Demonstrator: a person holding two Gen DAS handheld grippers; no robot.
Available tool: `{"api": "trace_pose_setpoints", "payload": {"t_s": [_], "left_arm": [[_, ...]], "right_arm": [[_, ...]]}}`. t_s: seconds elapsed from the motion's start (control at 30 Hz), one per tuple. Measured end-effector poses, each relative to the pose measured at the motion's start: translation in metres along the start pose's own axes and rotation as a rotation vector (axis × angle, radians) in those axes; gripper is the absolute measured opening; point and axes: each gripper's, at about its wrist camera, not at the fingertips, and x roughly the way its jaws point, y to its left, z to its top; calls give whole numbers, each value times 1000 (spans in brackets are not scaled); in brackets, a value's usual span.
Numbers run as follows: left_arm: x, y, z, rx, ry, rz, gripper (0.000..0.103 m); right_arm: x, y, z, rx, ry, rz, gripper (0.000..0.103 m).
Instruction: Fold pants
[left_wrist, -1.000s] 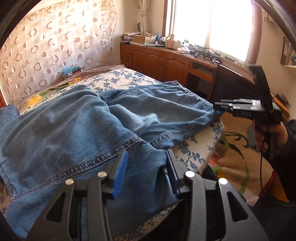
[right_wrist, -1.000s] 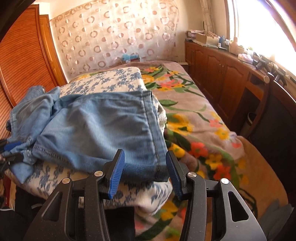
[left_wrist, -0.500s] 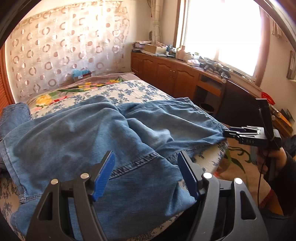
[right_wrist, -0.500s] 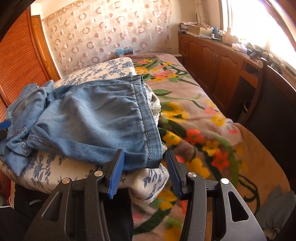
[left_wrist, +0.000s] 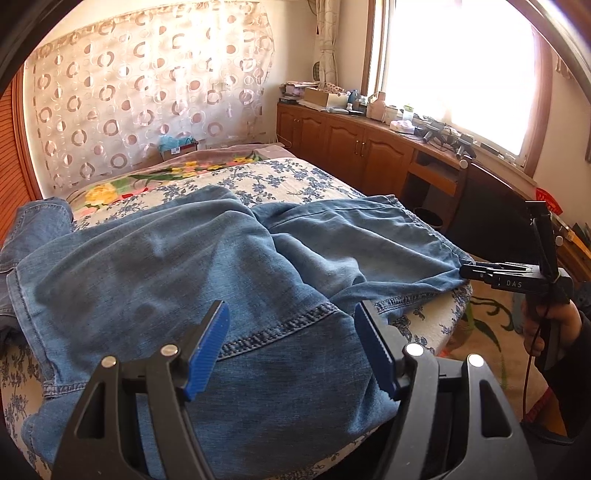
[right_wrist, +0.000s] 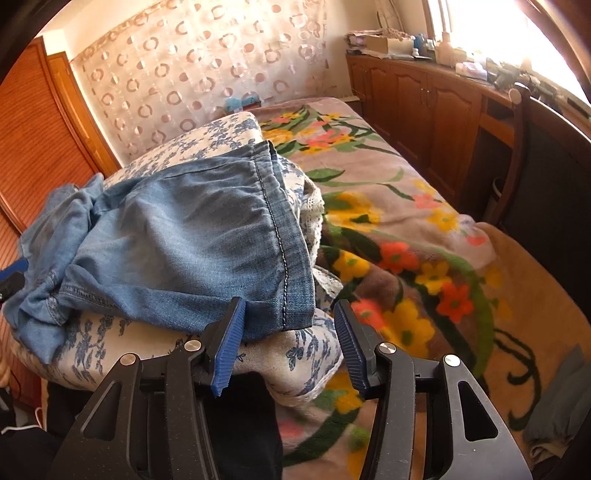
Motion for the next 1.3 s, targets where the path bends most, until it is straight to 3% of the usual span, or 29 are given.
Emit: {"api": "trace_pose_setpoints", "payload": {"t_s": [0.2, 0.3, 0.47, 0.8, 1.07, 1.3], "left_arm": [[2, -1, -1, 6, 5, 7, 70], [2, -1, -2, 4, 3, 7, 70], [1, 2, -2, -1, 0, 11, 70], [-21, 29, -5, -47, -42, 51, 70], [-59, 77, -15, -119, -97, 132, 70], [-89, 118, -33, -188, -121, 214, 70]], "right_arm": [[1, 3, 0, -5, -4, 5, 50], [1, 4, 1, -7, -4, 11, 45], [-3, 9, 2, -26, -25, 13, 22], [-23, 40, 38, -93, -147, 20, 16], [-40, 138, 105, -218, -265, 175, 16], [-48, 255, 118, -357, -266, 417, 16]]}}
